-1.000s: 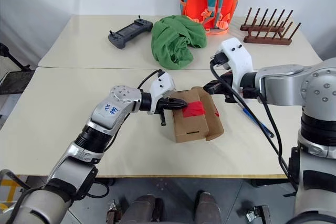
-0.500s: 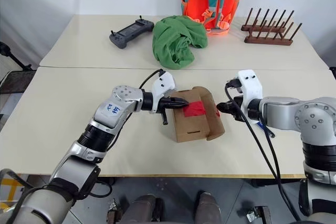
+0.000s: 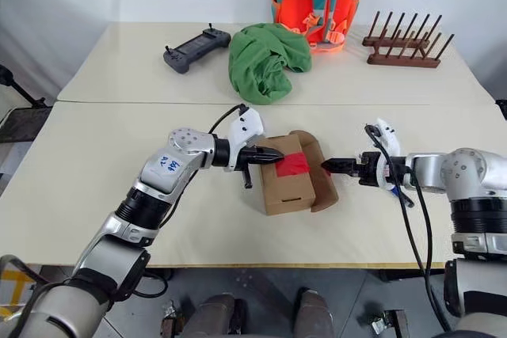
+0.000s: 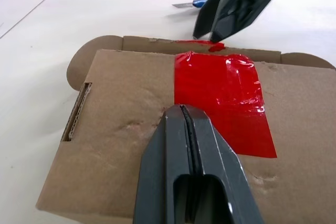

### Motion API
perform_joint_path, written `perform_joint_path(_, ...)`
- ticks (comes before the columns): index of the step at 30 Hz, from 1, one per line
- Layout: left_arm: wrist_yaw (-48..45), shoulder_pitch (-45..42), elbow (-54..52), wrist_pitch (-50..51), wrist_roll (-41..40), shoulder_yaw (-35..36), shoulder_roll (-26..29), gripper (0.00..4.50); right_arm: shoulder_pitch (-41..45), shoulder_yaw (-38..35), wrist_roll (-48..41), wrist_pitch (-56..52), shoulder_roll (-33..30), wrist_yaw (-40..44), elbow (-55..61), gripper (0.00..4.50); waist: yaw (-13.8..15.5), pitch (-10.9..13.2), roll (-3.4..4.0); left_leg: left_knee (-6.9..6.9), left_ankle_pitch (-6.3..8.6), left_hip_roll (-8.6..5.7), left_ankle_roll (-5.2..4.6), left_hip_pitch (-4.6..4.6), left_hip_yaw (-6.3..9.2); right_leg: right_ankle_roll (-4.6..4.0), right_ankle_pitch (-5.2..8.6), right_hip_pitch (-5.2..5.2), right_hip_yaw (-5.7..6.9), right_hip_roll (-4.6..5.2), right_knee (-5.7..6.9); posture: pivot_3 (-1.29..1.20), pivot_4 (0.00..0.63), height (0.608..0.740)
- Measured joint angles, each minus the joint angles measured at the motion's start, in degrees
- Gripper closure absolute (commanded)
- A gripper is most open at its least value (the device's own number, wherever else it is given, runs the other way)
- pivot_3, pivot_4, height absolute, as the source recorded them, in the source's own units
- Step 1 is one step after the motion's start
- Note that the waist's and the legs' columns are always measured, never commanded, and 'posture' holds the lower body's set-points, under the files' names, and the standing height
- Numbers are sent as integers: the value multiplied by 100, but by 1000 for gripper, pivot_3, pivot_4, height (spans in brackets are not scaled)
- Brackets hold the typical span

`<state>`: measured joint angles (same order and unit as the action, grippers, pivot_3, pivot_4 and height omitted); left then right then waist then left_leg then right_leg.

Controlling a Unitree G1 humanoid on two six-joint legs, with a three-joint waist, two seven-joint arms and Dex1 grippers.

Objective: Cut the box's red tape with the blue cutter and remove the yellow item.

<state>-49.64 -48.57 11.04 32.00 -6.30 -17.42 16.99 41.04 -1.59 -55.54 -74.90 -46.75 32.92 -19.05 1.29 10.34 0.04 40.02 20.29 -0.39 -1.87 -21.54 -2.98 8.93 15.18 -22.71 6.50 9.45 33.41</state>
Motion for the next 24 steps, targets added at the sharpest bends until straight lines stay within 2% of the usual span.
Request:
perform_joint_path(7, 8, 68, -223, 164, 3, -9, 120, 4500, 330, 667, 798, 265, 183, 1395, -271, 37, -51, 0, 0, -1, 0, 4, 8, 9, 5, 0, 0, 1, -1, -4, 6, 0, 150, 740)
perform_joint_path(12, 21, 159, -394, 263, 5, 4, 231, 4500, 562, 878, 1293, 382, 485, 1928, -555, 37, -124, -1, -1, -2, 2, 6, 13, 24, 9, 0, 0, 10, 0, -7, 11, 0, 150, 740)
perform_joint_path(15, 38, 175, -429, 315, 14, 7, 276, 4500, 775, 857, 1554, 408, 729, 2008, -936, 672, -171, -3, -5, -2, 0, 9, 19, 41, 18, -11, -6, 17, -2, -9, 11, 0, 150, 740)
perform_joint_path(19, 50, 211, -563, 372, 20, -13, 281, 4500, 926, 803, 1894, 484, 934, 2042, -1290, 2142, -158, -3, -4, -1, -4, 17, 26, 39, 22, -17, -10, 12, -5, -9, 15, 0, 150, 740)
perform_joint_path(20, 50, 219, -581, 374, 19, -20, 282, 4500, 926, 808, 1932, 480, 934, 2063, -1289, 2333, -153, -3, -4, -1, -4, 17, 26, 39, 24, -17, -10, 11, -4, -9, 16, 0, 150, 740)
perform_joint_path(24, 45, 226, -625, 382, 15, -46, 284, 4500, 912, 891, 2103, 357, 953, 2194, -1248, 3684, -139, -3, -4, -6, -1, 15, 30, 33, 29, -17, -10, 6, 2, -9, 16, 0, 150, 740)
